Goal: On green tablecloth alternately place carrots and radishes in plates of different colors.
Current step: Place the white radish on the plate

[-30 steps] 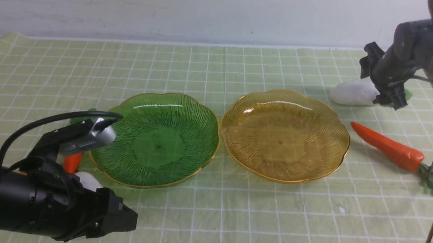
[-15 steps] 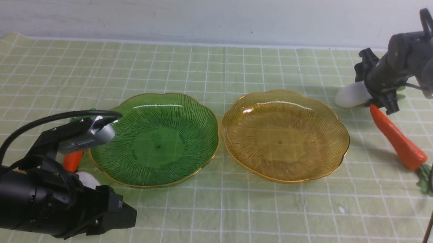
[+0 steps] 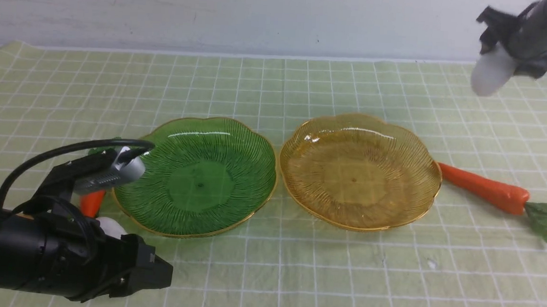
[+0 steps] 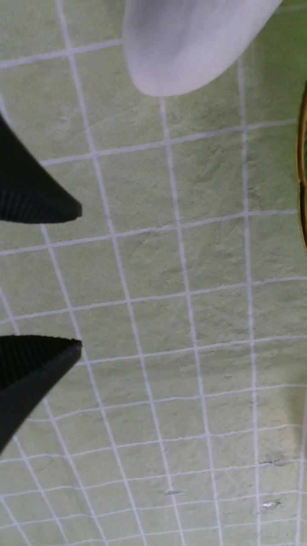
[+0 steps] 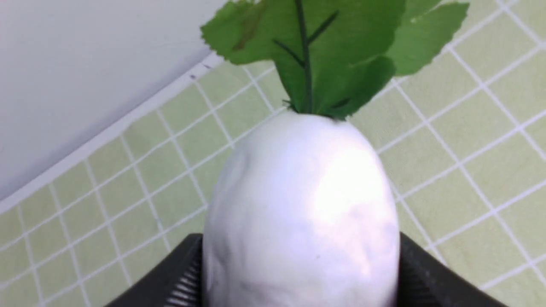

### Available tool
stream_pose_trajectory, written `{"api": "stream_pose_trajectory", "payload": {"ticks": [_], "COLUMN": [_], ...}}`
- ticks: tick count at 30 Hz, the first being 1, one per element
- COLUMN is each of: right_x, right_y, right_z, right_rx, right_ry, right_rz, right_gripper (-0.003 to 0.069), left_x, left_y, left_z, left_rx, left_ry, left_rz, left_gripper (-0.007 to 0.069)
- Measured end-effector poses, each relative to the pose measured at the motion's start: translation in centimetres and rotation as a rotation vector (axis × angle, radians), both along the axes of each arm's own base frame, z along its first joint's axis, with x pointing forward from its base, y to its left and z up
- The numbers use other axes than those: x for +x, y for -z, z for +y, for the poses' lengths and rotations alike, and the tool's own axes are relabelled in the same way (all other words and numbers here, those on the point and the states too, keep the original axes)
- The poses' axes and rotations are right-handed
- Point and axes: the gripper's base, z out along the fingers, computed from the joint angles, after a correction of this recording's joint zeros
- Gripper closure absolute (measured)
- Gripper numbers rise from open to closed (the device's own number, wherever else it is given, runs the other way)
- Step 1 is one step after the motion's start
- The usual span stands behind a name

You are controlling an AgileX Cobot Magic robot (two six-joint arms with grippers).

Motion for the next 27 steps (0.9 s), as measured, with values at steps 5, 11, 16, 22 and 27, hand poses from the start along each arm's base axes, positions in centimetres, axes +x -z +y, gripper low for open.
{"api": "stream_pose_trajectory", "payload": {"ticks": [5,11,16,22,27], "right_x": [-2.7,-2.9,-3.2,-3.2,-3.2], "right_y": [-2.2,0.3,2.8,7.4,10.7], "right_z": [3.0,7.5,11.6,16.5,18.5], "right_rx": [-0.083,-0.101,-0.13,-0.184,-0.236], "right_ry": [-0.237,-0.444,-0.579,-0.72,-0.776], "right_rz": [0.126,0.197,0.256,0.34,0.401], "right_gripper": [0.0199,0.0199,0.0199,0.0199,0.0188], "left_x": [0.0,0.0,0.0,0.1,0.1], "left_y": [0.0,0.0,0.0,0.0,0.0], "left_z": [0.0,0.0,0.0,0.0,0.1], "left_rx": [0.0,0.001,0.001,0.003,0.004], "left_ry": [0.0,-0.001,-0.003,-0.008,-0.009], "left_rz": [0.0,-0.001,-0.003,-0.008,-0.01], "left_gripper": [0.0293,0.0293,0.0293,0.0293,0.0293]}}
